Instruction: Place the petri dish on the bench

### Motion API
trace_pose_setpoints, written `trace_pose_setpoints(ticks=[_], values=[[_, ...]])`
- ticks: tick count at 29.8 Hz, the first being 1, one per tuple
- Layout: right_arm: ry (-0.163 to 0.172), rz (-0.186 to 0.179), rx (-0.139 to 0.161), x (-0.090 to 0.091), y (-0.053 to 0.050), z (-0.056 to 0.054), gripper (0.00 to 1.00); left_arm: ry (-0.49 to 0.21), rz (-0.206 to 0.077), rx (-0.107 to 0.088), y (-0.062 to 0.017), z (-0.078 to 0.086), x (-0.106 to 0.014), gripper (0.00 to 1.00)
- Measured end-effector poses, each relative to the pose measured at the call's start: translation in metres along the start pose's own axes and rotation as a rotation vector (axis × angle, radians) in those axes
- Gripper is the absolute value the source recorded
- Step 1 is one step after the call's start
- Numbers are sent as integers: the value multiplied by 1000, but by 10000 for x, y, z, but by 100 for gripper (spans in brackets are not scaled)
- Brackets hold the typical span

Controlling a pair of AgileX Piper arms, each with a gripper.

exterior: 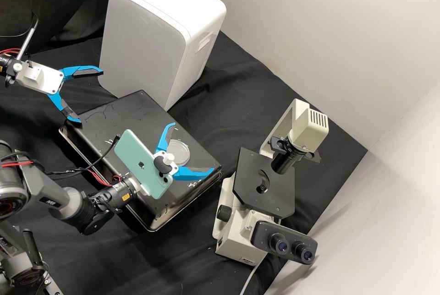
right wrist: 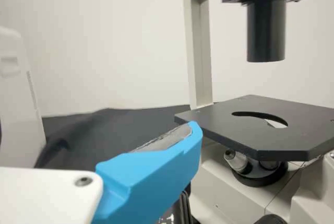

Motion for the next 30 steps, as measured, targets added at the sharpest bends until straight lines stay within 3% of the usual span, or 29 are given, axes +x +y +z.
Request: trace_pose_setpoints(ticks=[3,7,11,14,17,20,23,27,30], values=[[-5,0,52,-10,34,28,100,0,0,0,0,0,0,100],[-14,12,82,-16,62,49,100,3,0,-1,0,-2,0,100],[-14,12,83,-16,63,50,100,53,11,-8,45,-3,-50,100],[-14,12,83,-16,63,50,100,135,34,-1,118,-37,-106,100],[-14,12,83,-16,63,50,100,235,63,-13,197,-87,-173,100],[-14,12,83,-16,63,50,100,313,83,10,263,-119,-236,100],[-14,12,83,-16,63,50,100,344,97,10,301,-133,-265,100],[-14,12,83,-16,63,50,100,386,116,-8,338,-163,-287,100],[-14,12,83,-16,63,50,100,492,147,-56,384,-211,-336,100]])
